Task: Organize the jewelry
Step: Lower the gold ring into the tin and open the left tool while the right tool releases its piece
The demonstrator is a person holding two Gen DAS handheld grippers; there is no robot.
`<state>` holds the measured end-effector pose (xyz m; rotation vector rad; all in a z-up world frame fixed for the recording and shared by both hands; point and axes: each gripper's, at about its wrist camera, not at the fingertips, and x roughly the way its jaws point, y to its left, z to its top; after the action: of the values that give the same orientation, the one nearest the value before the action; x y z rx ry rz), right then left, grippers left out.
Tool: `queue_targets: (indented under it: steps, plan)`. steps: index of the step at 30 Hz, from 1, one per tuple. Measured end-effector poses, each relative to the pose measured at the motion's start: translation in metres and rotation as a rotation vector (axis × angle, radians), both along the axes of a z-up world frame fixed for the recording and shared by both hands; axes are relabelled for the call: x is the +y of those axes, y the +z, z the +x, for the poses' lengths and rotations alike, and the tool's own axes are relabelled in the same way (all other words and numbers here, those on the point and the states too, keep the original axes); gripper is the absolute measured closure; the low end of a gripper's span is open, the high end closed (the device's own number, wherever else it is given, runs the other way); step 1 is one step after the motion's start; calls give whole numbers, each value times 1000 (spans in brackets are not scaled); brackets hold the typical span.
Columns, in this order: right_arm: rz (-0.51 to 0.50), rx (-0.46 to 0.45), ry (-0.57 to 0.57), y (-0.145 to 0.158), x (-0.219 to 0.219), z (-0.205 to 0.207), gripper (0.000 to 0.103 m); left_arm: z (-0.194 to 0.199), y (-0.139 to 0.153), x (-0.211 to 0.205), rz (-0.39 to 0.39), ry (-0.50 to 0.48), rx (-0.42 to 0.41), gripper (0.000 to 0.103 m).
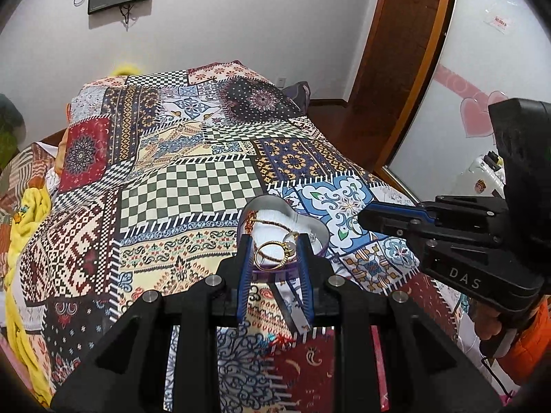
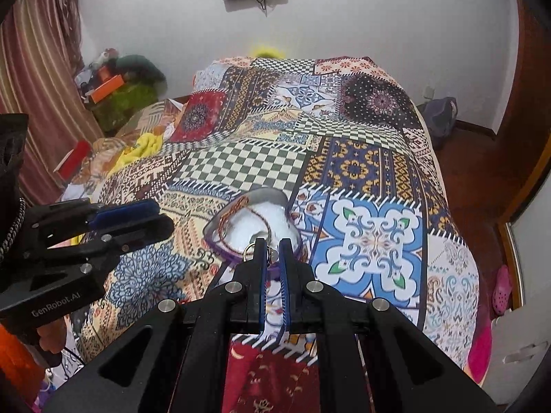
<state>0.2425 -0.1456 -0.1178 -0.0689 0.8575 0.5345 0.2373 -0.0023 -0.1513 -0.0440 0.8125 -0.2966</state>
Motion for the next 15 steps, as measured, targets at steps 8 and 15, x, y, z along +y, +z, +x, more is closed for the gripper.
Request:
queue_targets:
  steps: [8,15]
  plan:
    - [-4,4,14,-8,6,17,97,18,-8,-2,3,-3,16,79]
    - [-17,34,26,-22,9,31,97,39,-25,-2,2,0,61,79]
